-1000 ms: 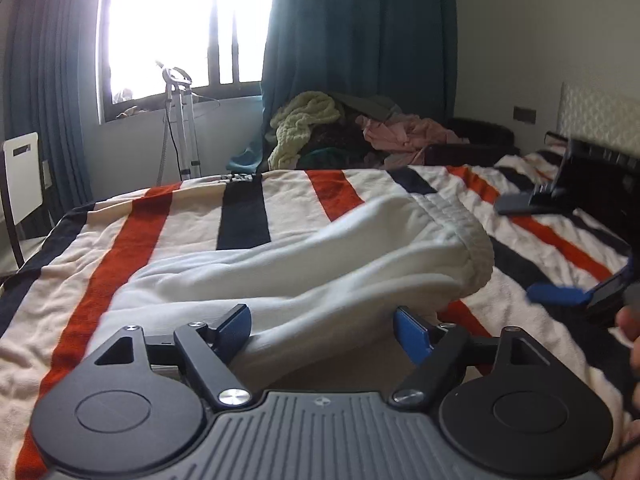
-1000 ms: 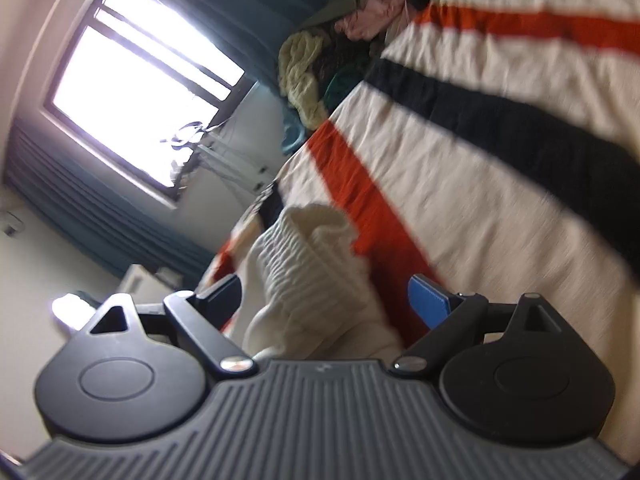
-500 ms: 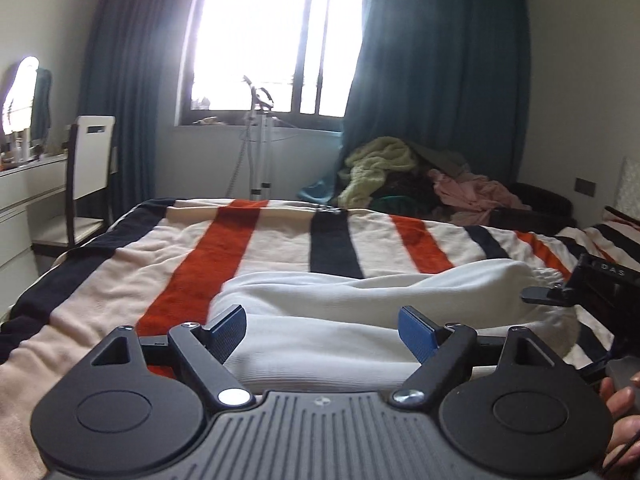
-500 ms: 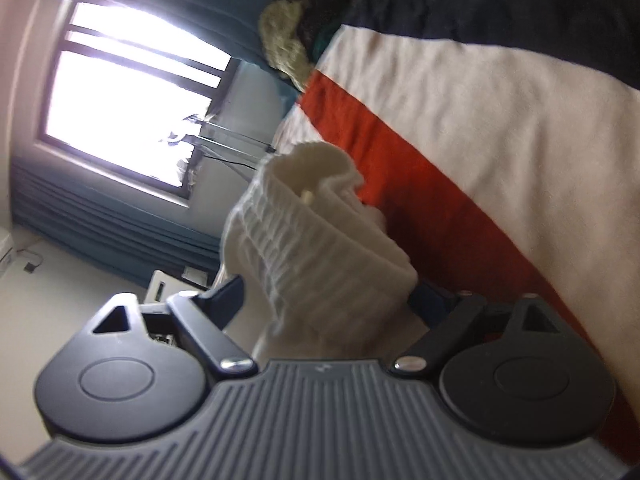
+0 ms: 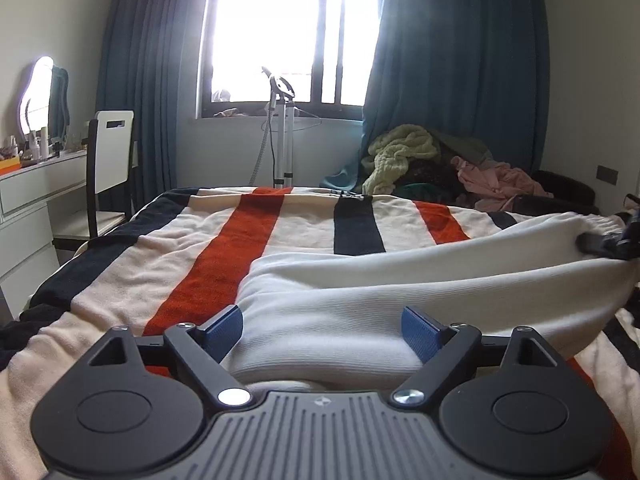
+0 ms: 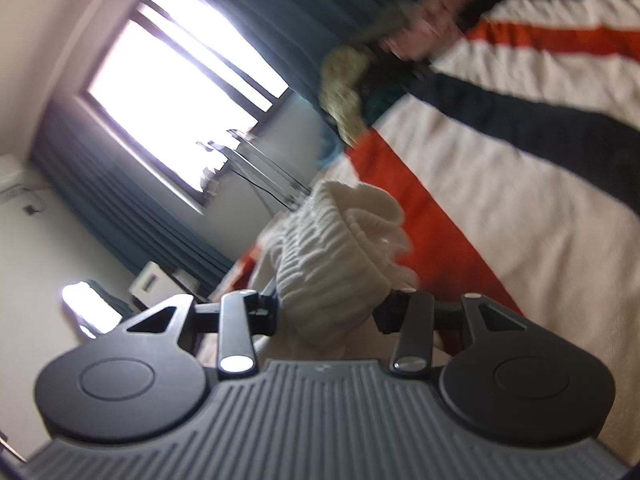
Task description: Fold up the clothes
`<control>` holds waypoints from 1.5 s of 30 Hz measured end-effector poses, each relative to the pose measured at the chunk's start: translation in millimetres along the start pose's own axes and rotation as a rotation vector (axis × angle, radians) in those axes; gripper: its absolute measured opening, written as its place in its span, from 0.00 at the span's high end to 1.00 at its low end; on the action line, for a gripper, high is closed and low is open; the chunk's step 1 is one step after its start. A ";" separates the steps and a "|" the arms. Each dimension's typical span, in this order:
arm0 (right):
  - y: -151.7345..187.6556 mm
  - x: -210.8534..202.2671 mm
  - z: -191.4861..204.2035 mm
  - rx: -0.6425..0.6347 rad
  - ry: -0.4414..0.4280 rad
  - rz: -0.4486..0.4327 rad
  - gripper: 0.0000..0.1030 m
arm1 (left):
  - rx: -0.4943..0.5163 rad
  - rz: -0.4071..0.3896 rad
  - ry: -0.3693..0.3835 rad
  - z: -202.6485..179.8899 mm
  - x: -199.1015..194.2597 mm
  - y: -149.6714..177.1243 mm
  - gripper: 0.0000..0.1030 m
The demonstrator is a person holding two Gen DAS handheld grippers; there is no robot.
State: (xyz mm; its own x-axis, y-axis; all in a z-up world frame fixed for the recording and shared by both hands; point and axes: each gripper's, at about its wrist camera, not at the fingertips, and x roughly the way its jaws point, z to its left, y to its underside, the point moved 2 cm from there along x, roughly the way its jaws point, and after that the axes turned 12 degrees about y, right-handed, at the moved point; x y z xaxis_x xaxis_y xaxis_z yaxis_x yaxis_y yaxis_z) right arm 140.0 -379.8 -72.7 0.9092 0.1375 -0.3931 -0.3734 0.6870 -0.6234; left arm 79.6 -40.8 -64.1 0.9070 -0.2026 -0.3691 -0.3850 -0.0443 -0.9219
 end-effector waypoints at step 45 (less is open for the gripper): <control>37.4 41.9 -37.0 0.182 0.010 0.313 0.14 | -0.250 0.117 -0.055 28.2 -3.7 11.7 0.07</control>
State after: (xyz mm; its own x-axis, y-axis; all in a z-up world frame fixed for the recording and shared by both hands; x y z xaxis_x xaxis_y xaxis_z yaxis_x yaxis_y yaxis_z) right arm 157.3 -374.7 -137.4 0.7539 0.3549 -0.5528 -0.5935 0.7287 -0.3416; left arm 76.6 -13.0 -76.8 0.8593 -0.1679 -0.4831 -0.5113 -0.2651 -0.8175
